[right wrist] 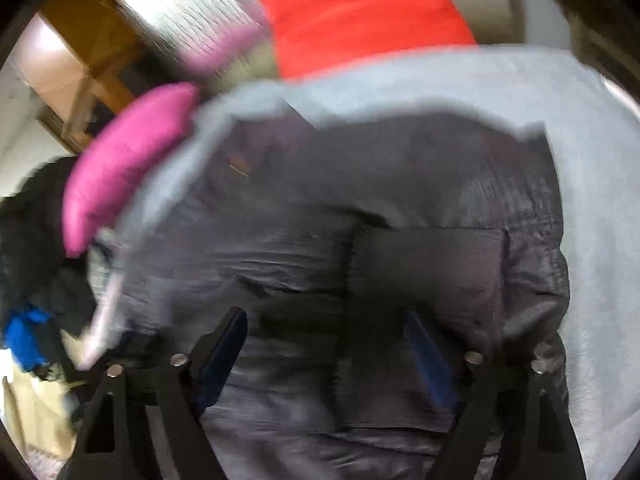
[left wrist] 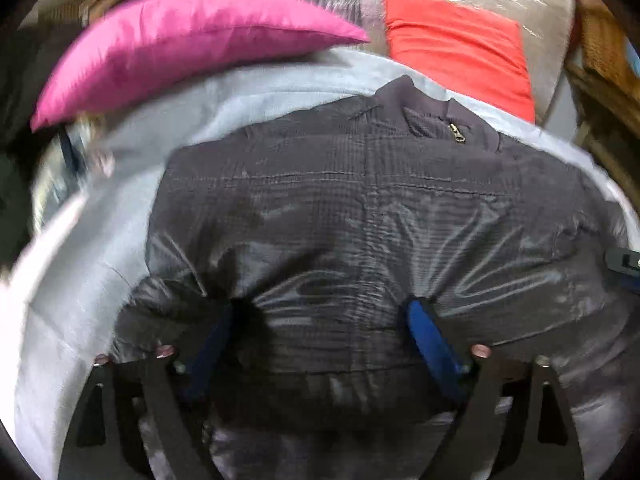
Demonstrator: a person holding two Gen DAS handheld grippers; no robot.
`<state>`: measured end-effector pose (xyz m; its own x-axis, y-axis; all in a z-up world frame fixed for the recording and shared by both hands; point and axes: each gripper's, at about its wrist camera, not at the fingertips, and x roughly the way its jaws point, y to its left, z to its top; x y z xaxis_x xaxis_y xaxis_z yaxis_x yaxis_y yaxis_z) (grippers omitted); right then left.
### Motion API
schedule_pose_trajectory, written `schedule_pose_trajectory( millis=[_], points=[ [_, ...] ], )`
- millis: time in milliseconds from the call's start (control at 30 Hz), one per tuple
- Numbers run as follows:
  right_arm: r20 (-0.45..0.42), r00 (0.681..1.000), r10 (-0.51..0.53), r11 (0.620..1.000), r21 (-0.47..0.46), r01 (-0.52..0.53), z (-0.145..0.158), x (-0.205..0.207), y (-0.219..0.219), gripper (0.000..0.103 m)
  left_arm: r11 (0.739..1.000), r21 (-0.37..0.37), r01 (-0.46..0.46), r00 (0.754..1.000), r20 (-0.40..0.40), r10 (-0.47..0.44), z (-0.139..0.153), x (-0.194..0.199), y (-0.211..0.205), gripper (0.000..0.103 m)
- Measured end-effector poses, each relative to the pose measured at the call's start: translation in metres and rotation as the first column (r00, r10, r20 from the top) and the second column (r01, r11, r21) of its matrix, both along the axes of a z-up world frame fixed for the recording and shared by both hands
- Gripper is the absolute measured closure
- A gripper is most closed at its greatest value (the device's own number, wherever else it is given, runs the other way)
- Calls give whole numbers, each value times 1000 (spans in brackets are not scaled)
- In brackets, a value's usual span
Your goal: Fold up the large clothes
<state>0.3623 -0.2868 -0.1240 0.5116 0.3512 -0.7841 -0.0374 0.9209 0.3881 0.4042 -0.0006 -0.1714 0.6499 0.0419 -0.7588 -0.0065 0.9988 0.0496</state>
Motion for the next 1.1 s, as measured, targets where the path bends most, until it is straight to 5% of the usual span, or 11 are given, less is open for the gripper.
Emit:
schedule_pose_trajectory(
  millis=[100,300,433,600,800,933,1100],
  points=[
    [65,997,38,991,-127,-30,2,-7,18,22,1000,11,-3,1000,12,3,-5,-3,-1,11],
    [91,995,43,974,-226,-21,25,-12,34,22,999,-47,6,1000,30,-5,11,-10,11,12],
    [208,967,150,958,-271,-90,50,-33,62,22,993,-84,-85,980,172,98,43,-39,44,12],
    [53,986,156,920,-371,-125,-5,-21,70,21,990,-17,-138,990,-40,137,-3,-20,66,7],
    [63,987,149,924,-363,-117,5,-19,68,20,967,-185,-174,984,-73,163,3,-27,96,6],
    [112,985,134,944,-315,-93,22,-42,54,20,957,-219,-189,980,13,197,23,-51,119,6],
    [109,990,95,949,-312,-57,26,-75,26,20,926,-294,-237,970,-13,244,27,-61,148,6]
  ],
)
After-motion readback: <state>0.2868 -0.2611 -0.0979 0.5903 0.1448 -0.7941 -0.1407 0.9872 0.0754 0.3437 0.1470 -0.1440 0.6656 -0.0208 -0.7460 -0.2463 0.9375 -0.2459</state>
